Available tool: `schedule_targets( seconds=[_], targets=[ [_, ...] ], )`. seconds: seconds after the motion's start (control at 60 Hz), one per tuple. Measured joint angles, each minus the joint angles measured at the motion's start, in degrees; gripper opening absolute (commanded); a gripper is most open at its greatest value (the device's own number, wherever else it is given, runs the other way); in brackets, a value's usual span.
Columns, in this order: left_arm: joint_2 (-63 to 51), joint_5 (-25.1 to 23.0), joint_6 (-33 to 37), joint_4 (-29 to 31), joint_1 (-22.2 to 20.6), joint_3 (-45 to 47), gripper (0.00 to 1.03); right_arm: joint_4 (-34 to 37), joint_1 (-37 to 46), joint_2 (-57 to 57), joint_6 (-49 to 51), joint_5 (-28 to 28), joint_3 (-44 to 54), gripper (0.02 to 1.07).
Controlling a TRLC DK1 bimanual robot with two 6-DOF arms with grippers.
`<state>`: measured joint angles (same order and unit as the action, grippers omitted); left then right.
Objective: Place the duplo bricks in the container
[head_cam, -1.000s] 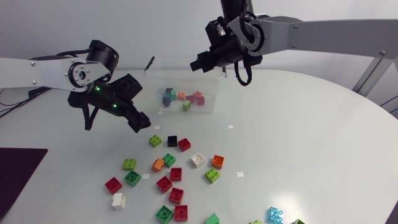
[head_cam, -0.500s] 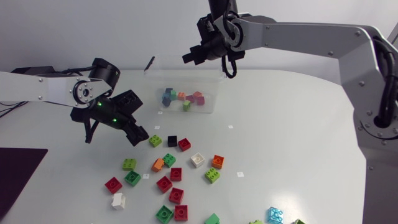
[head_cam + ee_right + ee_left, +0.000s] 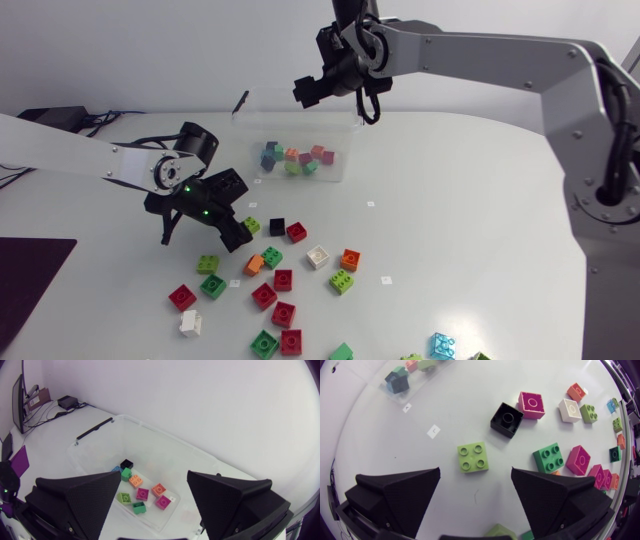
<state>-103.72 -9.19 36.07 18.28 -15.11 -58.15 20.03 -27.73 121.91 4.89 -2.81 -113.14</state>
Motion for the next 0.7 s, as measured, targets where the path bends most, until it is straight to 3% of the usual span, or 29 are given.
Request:
schedule_targets(
  seconds=[0.217, 0.35, 0.467, 0.583, 0.7],
  targets=[
    [-3.6, -0.3, 0.0, -0.5, -0.1, -2.6, 0.96, 1.0, -1.2, -11.1, 0.0, 0.0, 10.6, 1.02],
    [-5.1, -1.3, 0.0, -0.5, -0.1, -3.3, 0.87, 1.8, -1.8, -16.4, -0.7, 0.0, 18.1, 1.02],
    [-6.2, -1.8, 0.0, -0.7, -0.5, -3.8, 0.75, 2.3, -2.7, -20.1, -0.9, 0.0, 25.1, 1.02],
    [-6.7, -2.2, 0.0, -0.9, -0.7, -4.4, 0.54, 2.3, -4.6, -23.3, -0.9, 0.0, 32.3, 1.02],
    [-6.7, -2.4, 0.0, -0.9, -0.7, -4.4, 0.23, 2.1, -6.2, -24.6, -0.9, 0.0, 35.8, 1.02]
  ],
)
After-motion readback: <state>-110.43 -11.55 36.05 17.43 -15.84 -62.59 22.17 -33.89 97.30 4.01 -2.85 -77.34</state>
